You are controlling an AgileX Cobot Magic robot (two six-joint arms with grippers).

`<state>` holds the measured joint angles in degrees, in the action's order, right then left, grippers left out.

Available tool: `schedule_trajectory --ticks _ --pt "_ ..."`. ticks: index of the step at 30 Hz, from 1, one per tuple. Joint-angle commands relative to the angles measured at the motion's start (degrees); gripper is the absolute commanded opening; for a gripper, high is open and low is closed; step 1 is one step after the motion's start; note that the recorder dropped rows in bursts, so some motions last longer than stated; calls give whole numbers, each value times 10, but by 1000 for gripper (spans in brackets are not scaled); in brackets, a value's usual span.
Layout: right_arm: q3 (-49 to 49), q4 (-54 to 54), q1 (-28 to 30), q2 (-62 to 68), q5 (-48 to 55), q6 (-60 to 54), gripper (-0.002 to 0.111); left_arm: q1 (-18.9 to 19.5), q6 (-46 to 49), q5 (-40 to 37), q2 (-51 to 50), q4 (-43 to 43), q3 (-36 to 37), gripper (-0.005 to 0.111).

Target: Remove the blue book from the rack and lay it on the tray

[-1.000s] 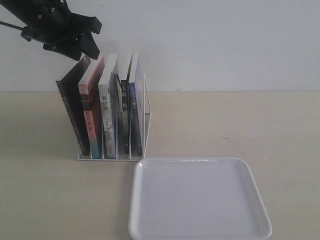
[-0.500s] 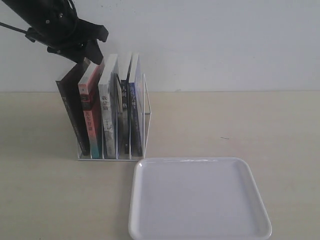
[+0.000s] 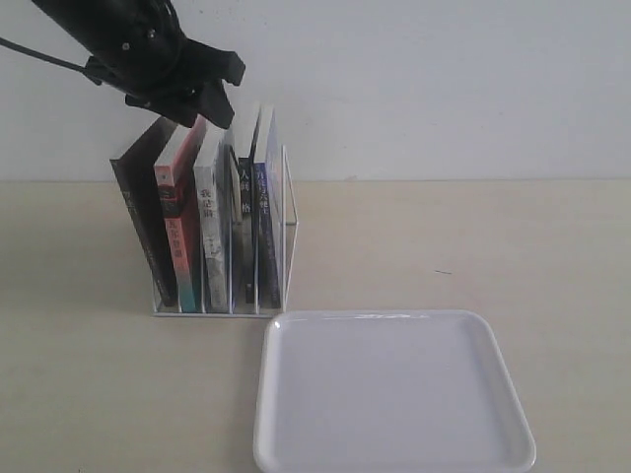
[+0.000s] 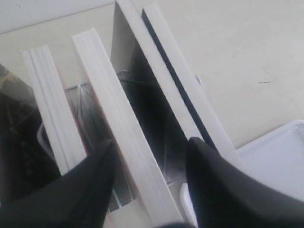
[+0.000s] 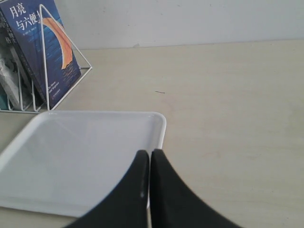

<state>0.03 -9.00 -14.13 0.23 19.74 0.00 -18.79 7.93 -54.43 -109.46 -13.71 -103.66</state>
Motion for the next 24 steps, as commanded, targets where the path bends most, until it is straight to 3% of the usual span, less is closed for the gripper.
schedule_trajectory --ticks 1,24 --pt "0 5 3 -2 -6 -4 0 -3 -16 6 -17 -5 0 45" --pt "0 5 3 -2 -6 -4 0 -3 -69 1 -29 41 0 41"
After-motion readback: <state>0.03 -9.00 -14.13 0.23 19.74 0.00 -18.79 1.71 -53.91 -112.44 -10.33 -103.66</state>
